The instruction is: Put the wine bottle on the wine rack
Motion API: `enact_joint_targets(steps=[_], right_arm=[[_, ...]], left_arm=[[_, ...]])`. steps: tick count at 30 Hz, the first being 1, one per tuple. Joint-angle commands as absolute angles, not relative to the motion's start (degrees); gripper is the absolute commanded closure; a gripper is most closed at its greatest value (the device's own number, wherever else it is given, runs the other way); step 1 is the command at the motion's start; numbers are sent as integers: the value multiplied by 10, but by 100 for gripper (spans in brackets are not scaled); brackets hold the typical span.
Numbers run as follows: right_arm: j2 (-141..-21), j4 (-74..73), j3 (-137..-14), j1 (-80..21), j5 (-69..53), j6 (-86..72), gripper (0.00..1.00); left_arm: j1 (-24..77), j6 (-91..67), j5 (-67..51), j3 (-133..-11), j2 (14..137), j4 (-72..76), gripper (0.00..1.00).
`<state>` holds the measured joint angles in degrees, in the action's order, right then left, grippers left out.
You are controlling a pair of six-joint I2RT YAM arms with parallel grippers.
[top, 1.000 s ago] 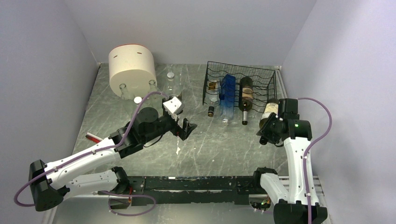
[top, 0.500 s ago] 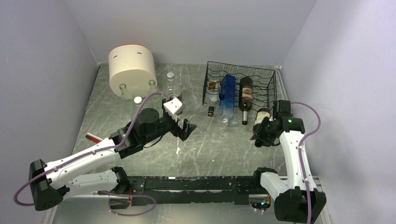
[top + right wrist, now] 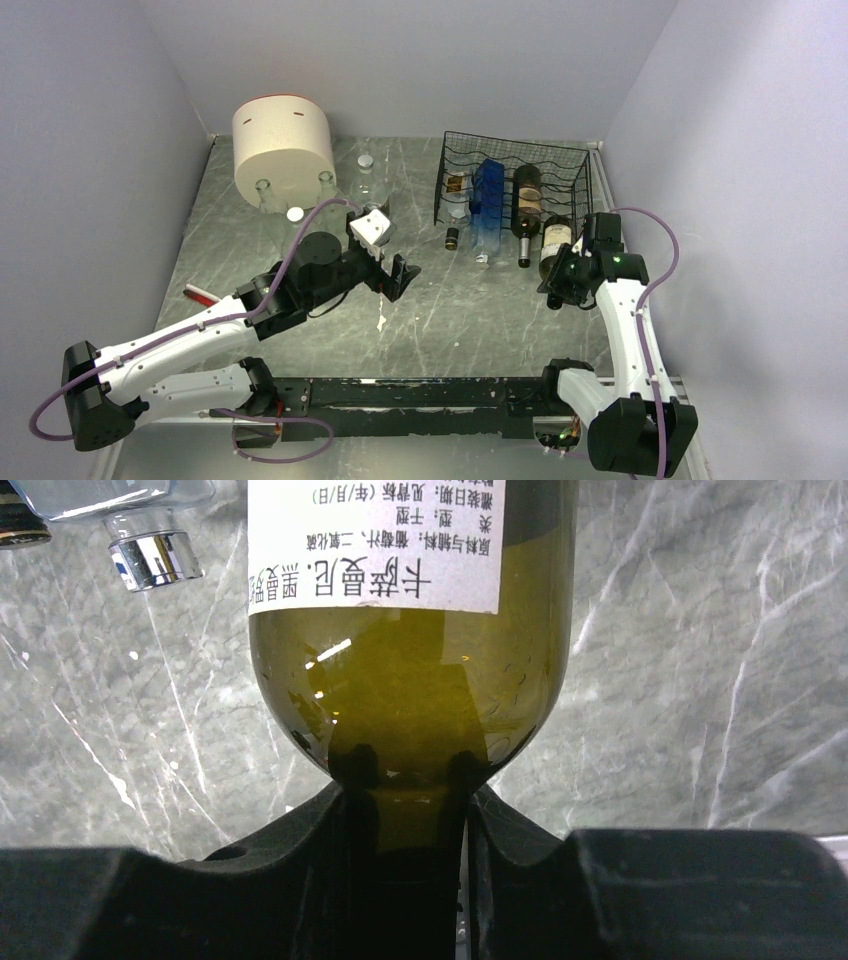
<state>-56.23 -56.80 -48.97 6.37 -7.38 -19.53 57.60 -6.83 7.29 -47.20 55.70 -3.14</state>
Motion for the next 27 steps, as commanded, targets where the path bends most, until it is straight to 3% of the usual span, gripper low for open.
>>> enact_joint_targets(steps=[1, 10, 18, 27], right_arm=[[-548, -409, -493, 67, -89, -157, 100], [-594, -265, -457, 67, -12, -162, 100], [-531, -52, -346, 66, -38, -161, 100], [-620, 84, -314, 66, -11, -93, 100]], left_arm=[[580, -62, 79, -499, 552, -36, 5], [583, -61, 79, -494, 542, -34, 5], [584, -59, 73, -499, 553, -34, 5], [584, -58, 66, -505, 561, -35, 5]])
